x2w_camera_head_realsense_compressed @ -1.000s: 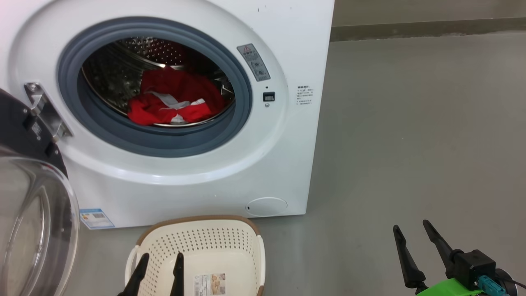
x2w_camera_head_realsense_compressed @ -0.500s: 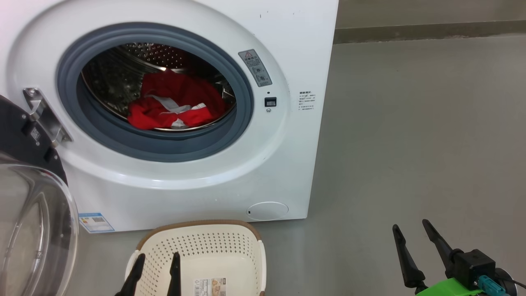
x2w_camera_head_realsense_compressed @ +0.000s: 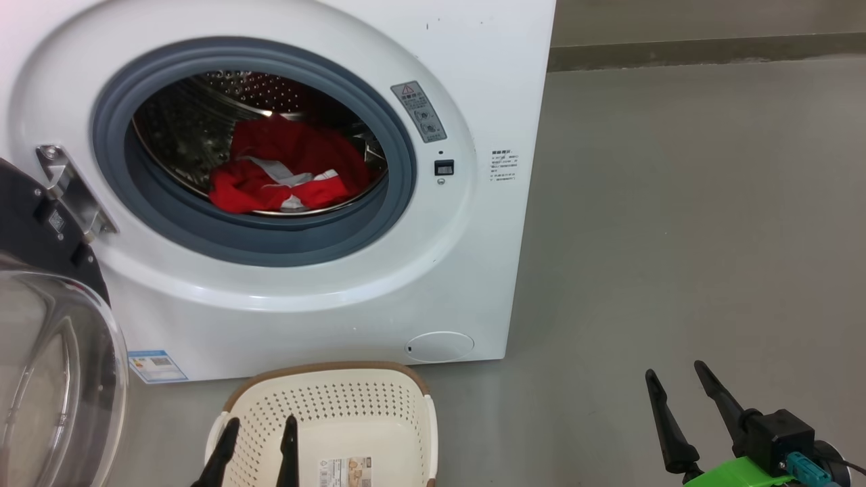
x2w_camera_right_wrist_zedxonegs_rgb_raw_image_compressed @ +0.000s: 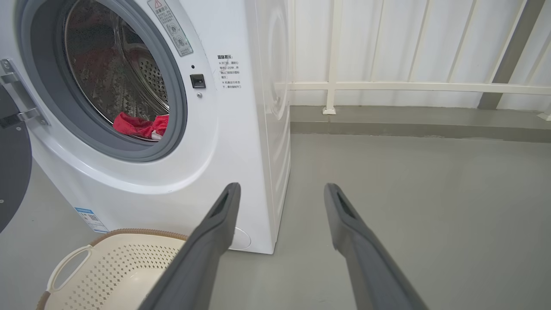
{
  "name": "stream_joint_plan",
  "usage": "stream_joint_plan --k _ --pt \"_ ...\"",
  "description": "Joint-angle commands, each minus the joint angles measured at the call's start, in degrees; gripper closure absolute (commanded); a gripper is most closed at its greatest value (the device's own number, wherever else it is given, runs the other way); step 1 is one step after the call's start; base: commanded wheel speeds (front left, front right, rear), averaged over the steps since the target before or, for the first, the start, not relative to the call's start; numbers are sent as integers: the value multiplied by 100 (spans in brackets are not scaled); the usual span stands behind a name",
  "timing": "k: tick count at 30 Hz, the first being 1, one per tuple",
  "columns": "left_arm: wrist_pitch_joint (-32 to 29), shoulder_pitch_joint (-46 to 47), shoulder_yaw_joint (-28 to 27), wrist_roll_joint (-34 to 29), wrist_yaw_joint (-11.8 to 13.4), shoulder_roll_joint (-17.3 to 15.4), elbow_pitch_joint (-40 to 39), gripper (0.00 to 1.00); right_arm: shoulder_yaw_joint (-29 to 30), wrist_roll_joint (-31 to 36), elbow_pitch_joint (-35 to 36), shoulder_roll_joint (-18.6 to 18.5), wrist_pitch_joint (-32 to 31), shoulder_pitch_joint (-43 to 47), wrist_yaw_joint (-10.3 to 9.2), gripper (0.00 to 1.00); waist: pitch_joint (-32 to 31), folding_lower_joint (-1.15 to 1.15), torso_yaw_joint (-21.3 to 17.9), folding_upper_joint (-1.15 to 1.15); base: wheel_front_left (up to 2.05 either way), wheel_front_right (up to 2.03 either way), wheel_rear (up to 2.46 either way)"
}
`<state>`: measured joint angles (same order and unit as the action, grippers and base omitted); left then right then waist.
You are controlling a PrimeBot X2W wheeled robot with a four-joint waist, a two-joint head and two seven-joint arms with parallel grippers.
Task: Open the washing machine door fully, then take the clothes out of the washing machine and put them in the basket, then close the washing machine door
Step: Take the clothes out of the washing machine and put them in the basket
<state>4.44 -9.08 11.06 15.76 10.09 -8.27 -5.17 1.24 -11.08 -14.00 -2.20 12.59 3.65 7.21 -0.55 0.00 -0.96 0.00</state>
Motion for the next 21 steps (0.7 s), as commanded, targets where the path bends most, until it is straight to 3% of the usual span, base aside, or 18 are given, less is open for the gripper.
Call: stream_joint_plan --k 1,14,21 --pt "3 200 -168 -35 60 -62 -175 0 -131 -63 157 -67 17 -55 28 0 8 0 5 0 0 0 0" --pt "71 361 -154 -19 120 -40 -83 0 -129 -27 290 -67 -24 -127 28 0 268 0 -23 0 0 0 0" --pt "327 956 -209 138 -18 19 420 0 -103 79 497 -67 -83 -289 28 0 785 0 -79 0 0 0 0"
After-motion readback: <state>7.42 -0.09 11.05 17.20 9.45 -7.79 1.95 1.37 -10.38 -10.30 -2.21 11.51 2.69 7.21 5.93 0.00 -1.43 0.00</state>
